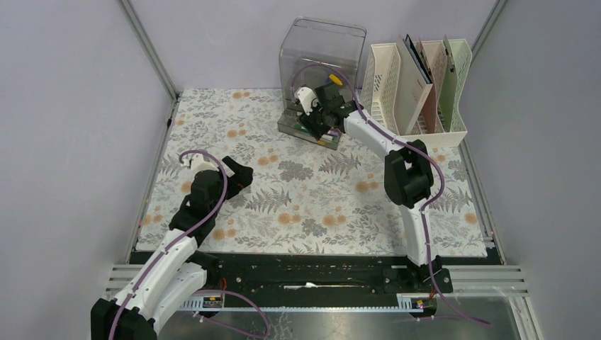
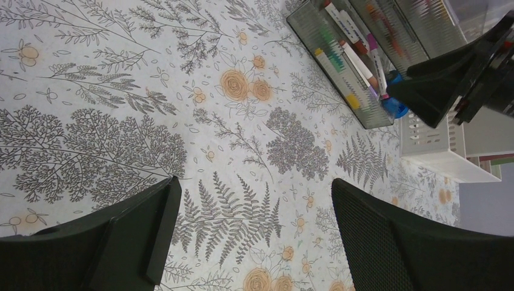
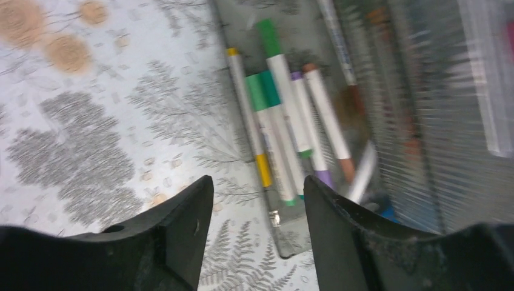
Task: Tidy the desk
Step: Place the stationery in the drawer, then close the drawer in the storage box.
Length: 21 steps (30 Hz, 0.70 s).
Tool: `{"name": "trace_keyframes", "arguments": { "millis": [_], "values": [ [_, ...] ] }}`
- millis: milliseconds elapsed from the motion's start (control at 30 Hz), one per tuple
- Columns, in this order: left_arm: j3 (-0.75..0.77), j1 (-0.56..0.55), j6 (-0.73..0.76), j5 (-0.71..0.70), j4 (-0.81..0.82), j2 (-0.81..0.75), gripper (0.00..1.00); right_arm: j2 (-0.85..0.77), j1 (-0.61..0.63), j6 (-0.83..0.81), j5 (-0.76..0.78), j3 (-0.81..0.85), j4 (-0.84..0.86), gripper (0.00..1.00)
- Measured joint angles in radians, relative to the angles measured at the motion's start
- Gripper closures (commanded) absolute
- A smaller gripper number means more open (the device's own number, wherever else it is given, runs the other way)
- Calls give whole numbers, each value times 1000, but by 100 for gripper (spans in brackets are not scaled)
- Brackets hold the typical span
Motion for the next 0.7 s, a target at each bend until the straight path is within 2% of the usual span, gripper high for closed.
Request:
{"name": "trace_keyframes", "arguments": {
  "millis": [100,267,400,700],
  "values": [
    [0,0,-3,4,14,6,1,-11,-1,8,-105,-21,-30,57],
    [0,0,-8,9,20,16,1,-14,-1,26,-239,-51,-79,73],
    [0,0,-11,11,24,16,1,-14,-1,31,-277,-52,-98,87],
    [0,0,-16,11,37,20,1,87,9,13,-188,6,-98,94]
  ]
}}
